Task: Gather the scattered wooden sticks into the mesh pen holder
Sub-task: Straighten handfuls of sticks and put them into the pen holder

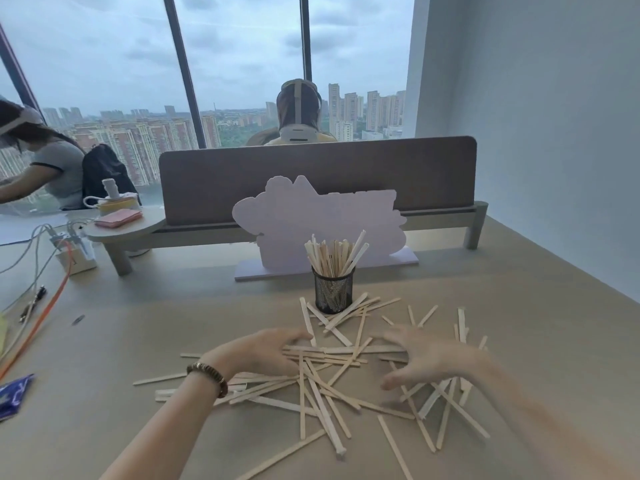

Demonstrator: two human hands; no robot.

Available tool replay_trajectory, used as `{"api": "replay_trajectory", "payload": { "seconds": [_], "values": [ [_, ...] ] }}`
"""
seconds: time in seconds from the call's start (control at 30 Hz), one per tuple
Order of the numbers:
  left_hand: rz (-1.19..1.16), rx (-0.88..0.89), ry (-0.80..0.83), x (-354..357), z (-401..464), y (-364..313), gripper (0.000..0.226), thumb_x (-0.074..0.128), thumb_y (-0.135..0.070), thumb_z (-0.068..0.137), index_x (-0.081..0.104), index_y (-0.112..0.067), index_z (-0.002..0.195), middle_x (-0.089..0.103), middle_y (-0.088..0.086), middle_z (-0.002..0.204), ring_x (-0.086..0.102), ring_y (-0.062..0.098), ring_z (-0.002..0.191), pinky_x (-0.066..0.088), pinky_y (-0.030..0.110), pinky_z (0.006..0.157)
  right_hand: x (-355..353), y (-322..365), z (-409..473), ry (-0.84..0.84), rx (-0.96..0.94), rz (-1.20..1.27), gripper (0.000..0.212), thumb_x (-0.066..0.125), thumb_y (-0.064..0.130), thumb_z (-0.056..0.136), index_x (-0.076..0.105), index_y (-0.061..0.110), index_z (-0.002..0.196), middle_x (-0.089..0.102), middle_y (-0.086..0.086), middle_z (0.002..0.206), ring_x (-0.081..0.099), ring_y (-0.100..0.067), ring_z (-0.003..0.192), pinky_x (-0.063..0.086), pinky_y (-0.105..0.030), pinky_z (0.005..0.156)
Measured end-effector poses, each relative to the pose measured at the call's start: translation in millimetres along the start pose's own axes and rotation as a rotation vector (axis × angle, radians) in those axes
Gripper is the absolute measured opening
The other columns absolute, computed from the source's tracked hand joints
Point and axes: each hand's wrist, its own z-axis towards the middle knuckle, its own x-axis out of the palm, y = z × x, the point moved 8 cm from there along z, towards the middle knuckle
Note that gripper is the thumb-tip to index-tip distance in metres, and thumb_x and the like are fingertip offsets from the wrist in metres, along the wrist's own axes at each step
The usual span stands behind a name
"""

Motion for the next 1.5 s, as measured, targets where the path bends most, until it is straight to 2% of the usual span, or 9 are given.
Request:
{"api": "replay_trajectory", "payload": {
  "seconds": [0.13,0.3,0.47,0.63,0.83,1.0,1.13,1.23,1.5],
  "values": [
    [0.058,0.043,-0.002,12.5,-18.9,-5.3,0.081,0.069,-0.043,0.079,0.032,-0.030,0.150,0.044,-0.007,0.150,0.041,0.012,0.137,0.032,0.032,0.115,8.6,15.5,-22.8,0.008,-0.037,-0.022,0.104,0.073,0.067,0.067,0.023,0.036,0.153,0.026,0.011,0.160,0.027,-0.010,0.145,0.023,-0.027,0.117],
    [0.112,0.066,-0.053,26.6,-32.3,-5.6,0.088,0.074,-0.038,0.073,0.028,-0.037,0.149,0.042,-0.009,0.151,0.040,0.009,0.136,0.030,0.031,0.115,24.2,30.9,-40.0,-0.017,-0.083,0.000,0.106,0.078,0.059,0.064,0.026,0.033,0.152,0.033,0.009,0.156,0.032,-0.010,0.141,0.033,-0.028,0.114],
    [0.152,0.015,-0.132,25.6,-37.5,1.2,0.080,0.074,-0.037,0.080,0.033,-0.025,0.149,0.044,-0.003,0.149,0.043,0.015,0.136,0.032,0.028,0.112,38.1,37.2,-43.5,-0.102,-0.024,-0.133,0.117,0.072,0.075,0.051,0.025,0.035,0.151,0.040,0.005,0.150,0.036,-0.020,0.138,0.031,-0.036,0.114],
    [0.206,-0.006,-0.259,23.5,-35.5,8.2,0.053,0.067,-0.032,0.086,0.049,-0.025,0.135,0.060,0.001,0.133,0.055,0.020,0.122,0.040,0.026,0.099,33.0,40.8,-41.7,-0.236,-0.017,-0.111,0.075,0.072,0.052,0.071,0.045,0.031,0.138,0.059,-0.001,0.132,0.053,-0.025,0.123,0.044,-0.038,0.100],
    [0.268,0.029,-0.317,23.1,-31.5,-0.4,0.047,0.065,-0.020,0.089,0.051,-0.019,0.134,0.059,0.003,0.132,0.054,0.022,0.122,0.041,0.030,0.102,26.5,41.6,-39.3,-0.391,0.054,-0.084,0.031,0.062,0.032,0.087,0.066,0.023,0.117,0.072,0.000,0.105,0.063,-0.024,0.107,0.051,-0.035,0.088],
    [0.336,0.037,-0.297,30.0,-30.2,-5.0,0.036,0.060,-0.016,0.091,0.057,-0.017,0.127,0.056,0.008,0.125,0.049,0.025,0.121,0.037,0.030,0.101,30.9,45.4,-32.6,-0.354,0.134,-0.106,0.025,0.054,0.022,0.091,0.068,0.021,0.113,0.069,-0.008,0.116,0.061,-0.029,0.113,0.049,-0.033,0.092],
    [0.414,0.001,-0.261,37.4,-30.9,-2.3,0.036,0.048,-0.006,0.087,0.050,-0.019,0.121,0.047,0.009,0.119,0.039,0.030,0.118,0.041,0.049,0.101,40.8,47.6,-28.9,-0.301,0.168,-0.107,0.033,0.048,0.010,0.089,0.062,0.019,0.117,0.059,-0.012,0.127,0.055,-0.032,0.118,0.046,-0.037,0.096],
    [0.434,-0.004,-0.264,36.2,-34.0,-1.0,0.036,0.047,-0.006,0.086,0.046,-0.021,0.118,0.045,0.008,0.118,0.036,0.029,0.117,0.043,0.054,0.098,41.4,51.8,-28.3,-0.336,0.167,-0.144,0.032,0.045,0.005,0.090,0.059,0.014,0.117,0.054,-0.015,0.128,0.052,-0.035,0.120,0.043,-0.038,0.096],
    [0.389,0.040,-0.321,28.7,-31.7,0.9,0.030,0.051,-0.003,0.087,0.053,-0.018,0.113,0.054,0.006,0.119,0.052,0.025,0.112,0.043,0.035,0.096,43.8,56.3,-27.6,-0.370,0.166,-0.105,0.031,0.041,0.001,0.090,0.054,0.007,0.118,0.055,-0.020,0.128,0.050,-0.037,0.122,0.041,-0.038,0.097]
  ]
}}
